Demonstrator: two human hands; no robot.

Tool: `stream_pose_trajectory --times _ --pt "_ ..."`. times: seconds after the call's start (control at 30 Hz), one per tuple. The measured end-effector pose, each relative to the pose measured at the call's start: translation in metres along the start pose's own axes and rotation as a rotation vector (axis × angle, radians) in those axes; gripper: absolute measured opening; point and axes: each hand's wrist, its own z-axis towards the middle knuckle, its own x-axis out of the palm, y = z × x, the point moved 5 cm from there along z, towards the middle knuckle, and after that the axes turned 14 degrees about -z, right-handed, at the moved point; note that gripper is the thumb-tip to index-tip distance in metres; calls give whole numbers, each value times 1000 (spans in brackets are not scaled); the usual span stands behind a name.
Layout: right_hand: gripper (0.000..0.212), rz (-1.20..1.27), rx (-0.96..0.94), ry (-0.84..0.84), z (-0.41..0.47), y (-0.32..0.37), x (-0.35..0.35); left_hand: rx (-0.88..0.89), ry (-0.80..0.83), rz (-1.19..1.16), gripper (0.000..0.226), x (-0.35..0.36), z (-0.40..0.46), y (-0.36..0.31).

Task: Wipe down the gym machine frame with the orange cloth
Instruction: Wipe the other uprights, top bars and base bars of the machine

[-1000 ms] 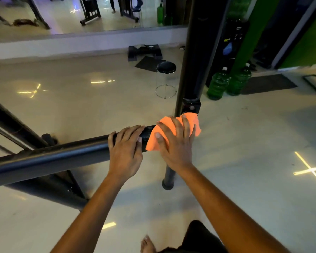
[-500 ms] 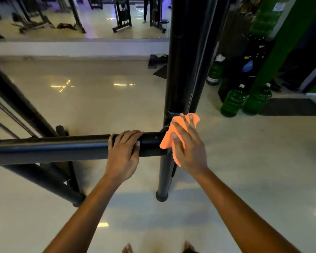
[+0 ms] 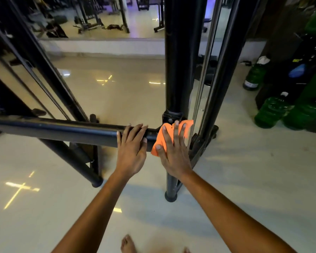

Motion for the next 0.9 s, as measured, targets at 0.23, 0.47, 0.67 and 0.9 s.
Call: stream_pose_trajectory --times 0.23,0.47,0.67,0.9 --pt "75 7 -49 12 -5 -8 5 -7 -23 7 53 3 -3 -8" --pt "73 100 8 -3 -1 1 -1 -8 -9 11 53 4 -2 -5" --pt "60 15 -35 -40 -7 -13 -10 7 -24 24 51 6 -5 -9" --pt "48 -36 -36 -60 -26 -32 -38 66 19 22 53 13 -12 -20"
